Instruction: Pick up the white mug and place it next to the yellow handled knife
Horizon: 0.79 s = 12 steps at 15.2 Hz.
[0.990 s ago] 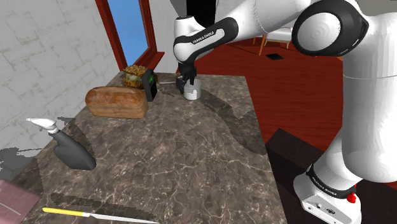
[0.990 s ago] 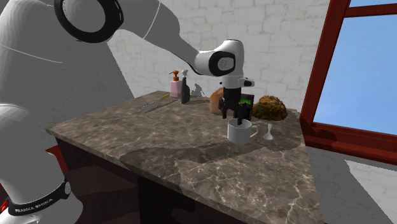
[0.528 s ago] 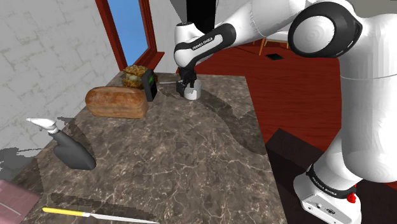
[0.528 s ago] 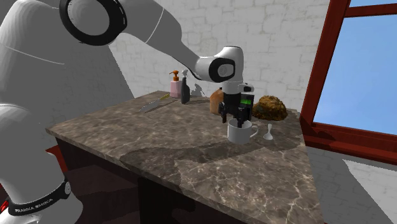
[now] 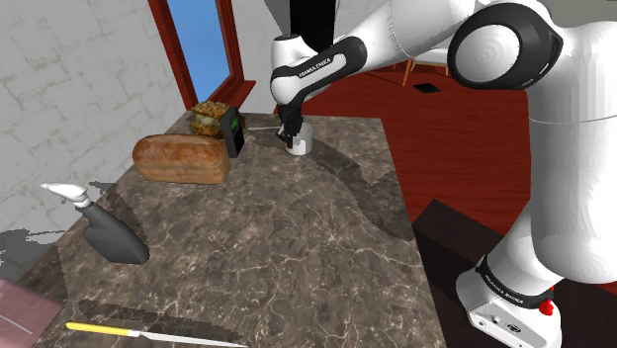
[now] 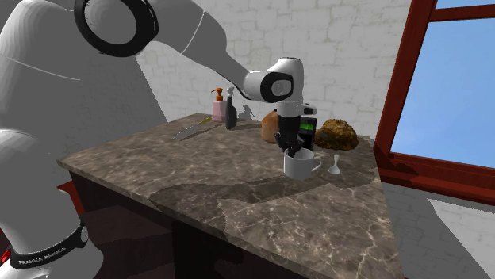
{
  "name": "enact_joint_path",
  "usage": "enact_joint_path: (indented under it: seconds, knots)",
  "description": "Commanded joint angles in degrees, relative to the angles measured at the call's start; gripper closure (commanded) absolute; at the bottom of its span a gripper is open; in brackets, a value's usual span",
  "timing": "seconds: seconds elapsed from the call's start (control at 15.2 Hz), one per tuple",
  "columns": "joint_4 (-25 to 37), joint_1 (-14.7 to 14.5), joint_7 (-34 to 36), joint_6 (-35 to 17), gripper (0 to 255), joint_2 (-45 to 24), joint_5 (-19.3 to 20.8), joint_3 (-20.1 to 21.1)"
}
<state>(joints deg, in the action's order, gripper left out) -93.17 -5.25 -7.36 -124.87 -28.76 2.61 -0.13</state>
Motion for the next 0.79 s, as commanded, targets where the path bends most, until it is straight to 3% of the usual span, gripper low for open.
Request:
enact_joint_path:
  seconds: [0.0, 0.33, 0.73]
  knots:
    - [-0.01, 0.00, 0.00, 0.00, 255, -0.01, 0.00, 0.00]
    - [0.00, 0.00, 0.00, -0.01, 255, -0.01, 0.00, 0.00]
    - [1.86, 0.00, -0.16, 3.74, 255, 1.87, -0.08, 0.03]
